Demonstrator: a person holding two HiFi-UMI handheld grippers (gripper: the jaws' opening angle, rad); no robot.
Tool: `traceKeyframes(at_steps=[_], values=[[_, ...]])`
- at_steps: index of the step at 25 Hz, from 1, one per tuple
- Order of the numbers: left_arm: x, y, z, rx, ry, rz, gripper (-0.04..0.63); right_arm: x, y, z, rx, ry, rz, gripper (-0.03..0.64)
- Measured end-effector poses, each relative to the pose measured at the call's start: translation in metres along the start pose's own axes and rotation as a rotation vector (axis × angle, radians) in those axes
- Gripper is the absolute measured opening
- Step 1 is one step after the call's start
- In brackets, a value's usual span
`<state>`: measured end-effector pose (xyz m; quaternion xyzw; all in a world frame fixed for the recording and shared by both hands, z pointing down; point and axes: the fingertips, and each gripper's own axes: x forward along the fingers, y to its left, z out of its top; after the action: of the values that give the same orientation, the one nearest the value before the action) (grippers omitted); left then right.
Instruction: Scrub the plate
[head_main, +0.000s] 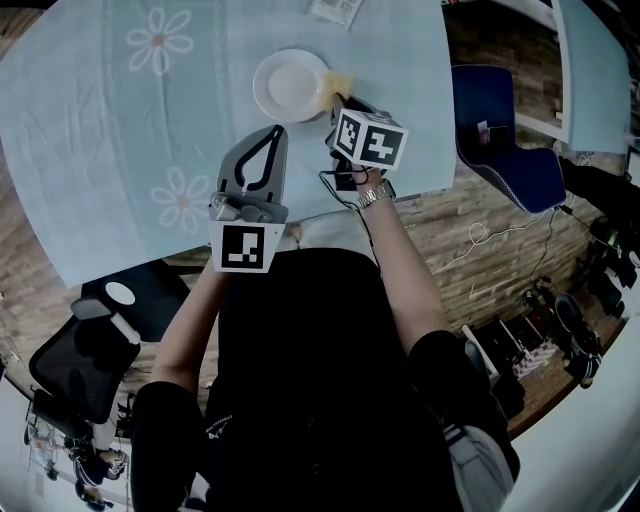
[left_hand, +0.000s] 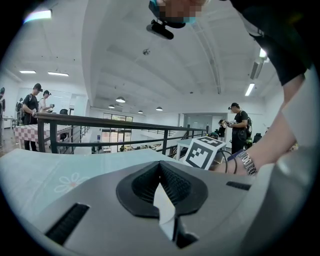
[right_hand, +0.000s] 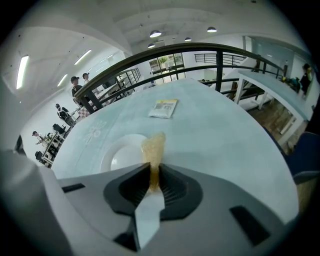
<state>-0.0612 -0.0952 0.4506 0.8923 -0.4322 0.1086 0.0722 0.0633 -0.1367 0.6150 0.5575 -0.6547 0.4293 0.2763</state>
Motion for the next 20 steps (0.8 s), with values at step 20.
traceKeyframes(at_steps=[20], values=[[-0.035, 0.012, 0.001, 0.005, -0.012, 0.083, 0.012, -0.004, 0.084, -0.018, -0.101, 0.057, 0.15, 0.054]])
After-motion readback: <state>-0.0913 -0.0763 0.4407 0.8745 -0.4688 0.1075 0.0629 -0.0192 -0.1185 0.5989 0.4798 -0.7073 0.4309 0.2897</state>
